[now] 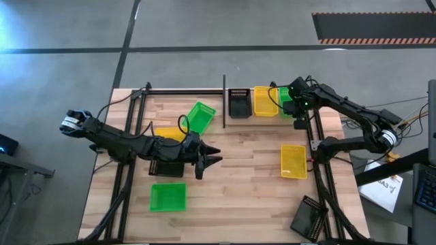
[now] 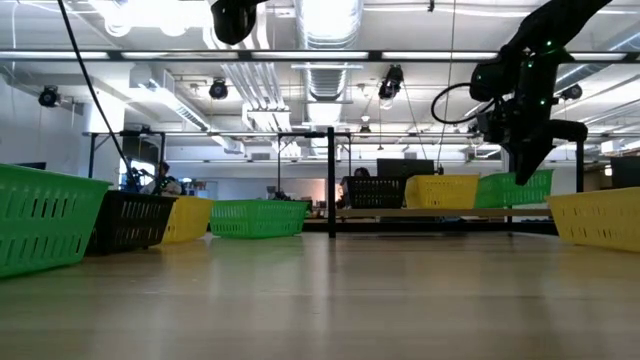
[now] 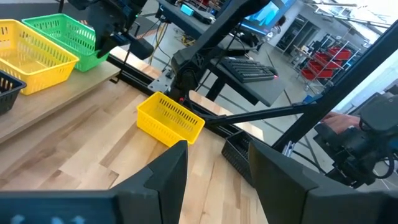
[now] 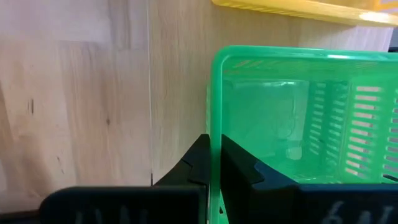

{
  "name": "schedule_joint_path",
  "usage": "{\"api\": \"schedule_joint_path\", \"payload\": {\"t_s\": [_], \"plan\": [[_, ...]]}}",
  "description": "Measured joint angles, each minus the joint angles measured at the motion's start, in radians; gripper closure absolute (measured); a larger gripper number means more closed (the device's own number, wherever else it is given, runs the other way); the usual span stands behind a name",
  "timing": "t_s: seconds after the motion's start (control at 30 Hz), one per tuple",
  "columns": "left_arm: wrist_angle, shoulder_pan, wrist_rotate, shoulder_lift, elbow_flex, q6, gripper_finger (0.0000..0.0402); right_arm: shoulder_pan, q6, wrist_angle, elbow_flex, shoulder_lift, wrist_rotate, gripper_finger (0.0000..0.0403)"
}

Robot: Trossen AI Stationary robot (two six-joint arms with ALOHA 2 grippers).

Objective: Stack baskets on shelf by color
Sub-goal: Put the bottom right green bin on the shelf, then stack the right yellow bin on top of the yellow bin on the shelf

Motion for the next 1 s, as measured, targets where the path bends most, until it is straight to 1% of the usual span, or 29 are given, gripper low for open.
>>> {"api": "schedule_joint_path", "payload": {"t_s": [0.13,0.27,0.4,0.47,0.57,0.63,0.7,0.8,0.83,0.9,1.0], "plan": [[0.0,0.0,0.0,0.0,0.0,0.0,0.0246,0.0,0.0,-0.001,0.0,0.0,0.006,0.036],[0.0,0.0,0.0,0.0,0.003,0.0,0.0246,0.0,0.003,-0.008,0.0,-0.001,0.007,0.031],[0.0,0.0,0.0,0.0,0.004,0.0,0.0246,0.002,0.065,-0.093,0.03,-0.012,0.038,0.0271],[0.0,0.0,0.0,0.0,0.004,0.0,0.0246,0.005,0.139,-0.156,0.06,-0.022,0.052,0.0261],[0.0,0.002,0.0,0.0,0.004,0.002,0.0246,0.03,0.35,-0.19,0.1,-0.05,0.067,0.0259],[0.0,0.008,0.0,0.0,0.004,0.005,0.0246,0.064,0.488,-0.206,0.119,-0.08,0.043,0.0262],[0.0,0.018,0.0,0.0,0.004,0.006,0.0246,0.118,0.596,-0.221,0.128,-0.117,0.009,0.0266],[0.0,0.04,-0.002,0.0,0.002,0.008,0.0246,0.235,0.769,-0.23,0.124,-0.194,-0.02,0.0271],[0.0,0.048,-0.002,0.0,0.002,0.008,0.0246,0.284,0.812,-0.235,0.122,-0.224,-0.021,0.0273],[0.0,0.063,-0.002,0.0,0.002,0.009,0.0246,0.394,0.849,-0.241,0.12,-0.282,-0.021,0.0275],[0.0,0.08,-0.003,0.001,0.002,0.009,0.0246,0.577,0.946,-0.237,0.133,-0.329,-0.019,0.0278]]}}
